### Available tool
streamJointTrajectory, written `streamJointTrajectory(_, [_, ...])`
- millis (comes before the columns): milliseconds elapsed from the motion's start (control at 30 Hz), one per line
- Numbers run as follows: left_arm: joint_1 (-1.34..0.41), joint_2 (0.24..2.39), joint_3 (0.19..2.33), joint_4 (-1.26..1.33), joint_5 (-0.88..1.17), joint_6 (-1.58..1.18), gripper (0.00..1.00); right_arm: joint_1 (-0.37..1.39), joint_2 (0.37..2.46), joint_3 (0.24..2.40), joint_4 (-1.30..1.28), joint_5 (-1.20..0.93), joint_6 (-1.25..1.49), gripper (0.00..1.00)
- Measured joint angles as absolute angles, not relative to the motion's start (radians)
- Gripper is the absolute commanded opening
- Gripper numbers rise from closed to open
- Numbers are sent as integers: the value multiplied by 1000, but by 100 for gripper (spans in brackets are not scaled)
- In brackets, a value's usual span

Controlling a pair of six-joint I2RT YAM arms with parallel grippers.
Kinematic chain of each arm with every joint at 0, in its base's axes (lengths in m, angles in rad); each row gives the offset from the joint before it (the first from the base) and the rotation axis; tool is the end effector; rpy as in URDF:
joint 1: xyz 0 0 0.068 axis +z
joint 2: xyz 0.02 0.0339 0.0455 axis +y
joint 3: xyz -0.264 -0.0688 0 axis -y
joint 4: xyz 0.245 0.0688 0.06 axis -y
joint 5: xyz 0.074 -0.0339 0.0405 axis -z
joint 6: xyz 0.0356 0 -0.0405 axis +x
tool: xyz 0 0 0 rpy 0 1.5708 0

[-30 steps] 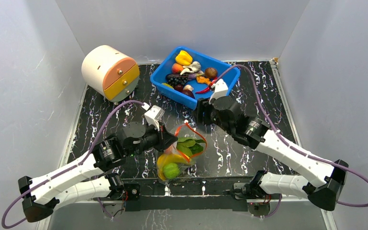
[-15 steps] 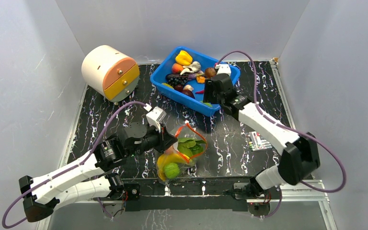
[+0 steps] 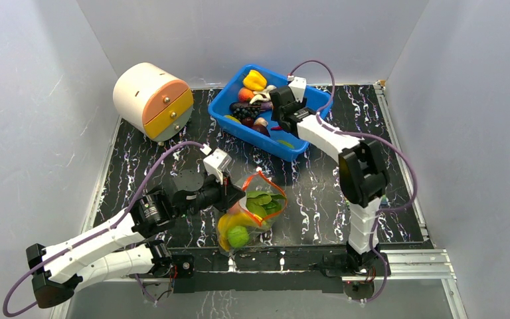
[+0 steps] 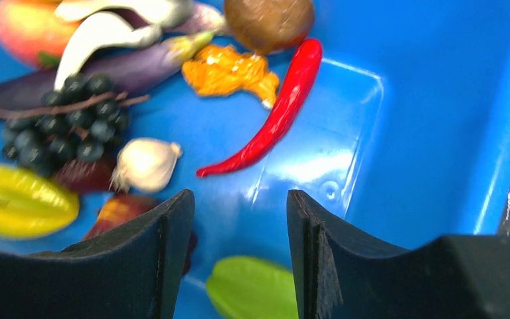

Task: Place the food in the zip-top bag and seal the zipper
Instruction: Pick up the fake vegetable from the bin.

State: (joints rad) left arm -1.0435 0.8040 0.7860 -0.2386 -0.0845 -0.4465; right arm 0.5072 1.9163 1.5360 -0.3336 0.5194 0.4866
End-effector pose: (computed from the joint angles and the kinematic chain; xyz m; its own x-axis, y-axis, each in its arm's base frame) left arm 0.0976 -0.1616 0.3314 -0.4693 -0.0492 -0.8817 0.6845 0.6106 -0.3984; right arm 0.3918 0.1975 0.2580 -0.5498 0.1589 -0.8201 0.1848 0.9806 0.0662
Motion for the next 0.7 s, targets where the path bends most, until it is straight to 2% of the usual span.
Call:
streamJointTrajectory(267, [-1044,804,786,-239,-74,-446,0,471,2117,1697,-336,672,533,44])
streamJointTrajectory(467, [-1044,803,786,-241,-75,-445,0,450,2192,1742,-309,683,548,38])
streamJointTrajectory(700, [-1044,803,787,-257,-79,-437,0,435,2260,1779,-282,682,553,40])
